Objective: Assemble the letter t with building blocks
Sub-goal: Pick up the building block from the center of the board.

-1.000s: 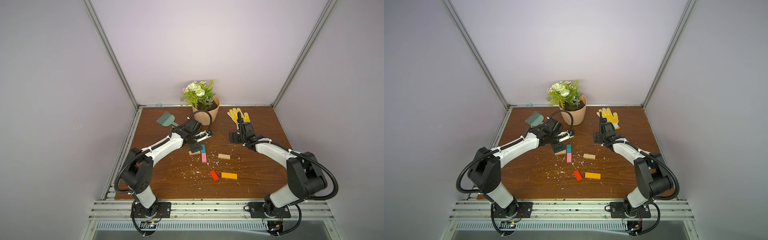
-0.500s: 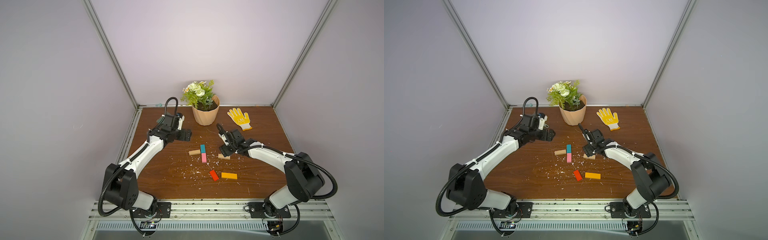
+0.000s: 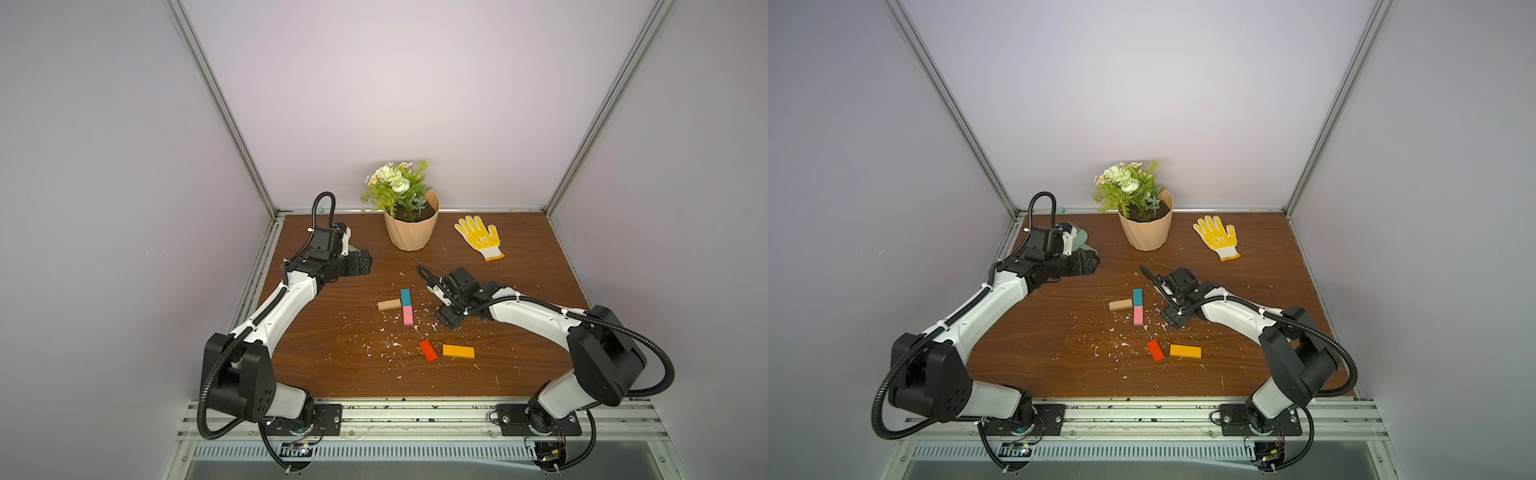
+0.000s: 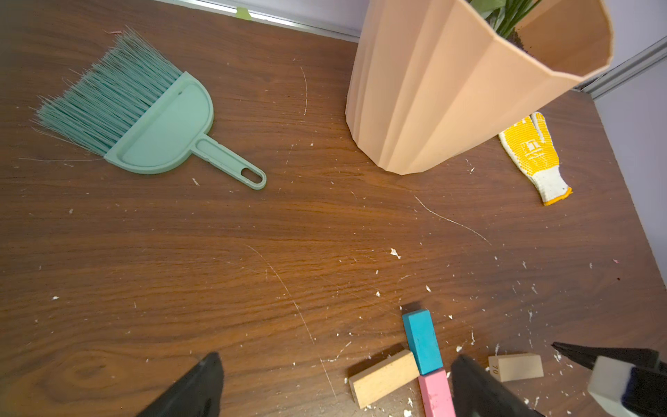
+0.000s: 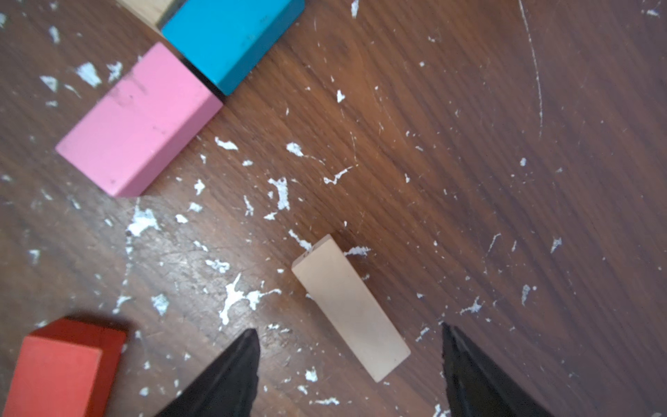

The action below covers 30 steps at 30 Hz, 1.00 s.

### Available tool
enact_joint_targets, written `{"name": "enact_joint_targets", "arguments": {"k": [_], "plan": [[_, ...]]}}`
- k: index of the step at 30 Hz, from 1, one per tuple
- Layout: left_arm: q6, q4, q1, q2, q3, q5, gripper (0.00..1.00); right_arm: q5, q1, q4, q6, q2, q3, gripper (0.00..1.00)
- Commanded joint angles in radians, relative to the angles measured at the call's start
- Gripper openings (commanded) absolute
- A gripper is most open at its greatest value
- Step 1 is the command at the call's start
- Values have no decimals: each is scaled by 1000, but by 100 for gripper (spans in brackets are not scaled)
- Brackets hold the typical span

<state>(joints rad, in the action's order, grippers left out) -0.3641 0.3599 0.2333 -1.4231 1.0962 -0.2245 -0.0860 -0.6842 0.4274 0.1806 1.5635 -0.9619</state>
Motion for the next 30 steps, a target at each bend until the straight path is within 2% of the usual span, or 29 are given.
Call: {"name": "enact_joint_targets", "arguments": {"k": [1,9,20,30], "plan": [[-28,5,-13,-15,3,-16,99,-31,0,7,45,2,-55,80],[-26,30,-16,-45,17,-17,99,59,18,59,83,76,-101,76],[-27,50,-22,-60,23,-1,99,61,28,125,80,118,-115,77],[-33,54,-33,-66,24,1,99,73,36,144,90,166,-129,70]]}}
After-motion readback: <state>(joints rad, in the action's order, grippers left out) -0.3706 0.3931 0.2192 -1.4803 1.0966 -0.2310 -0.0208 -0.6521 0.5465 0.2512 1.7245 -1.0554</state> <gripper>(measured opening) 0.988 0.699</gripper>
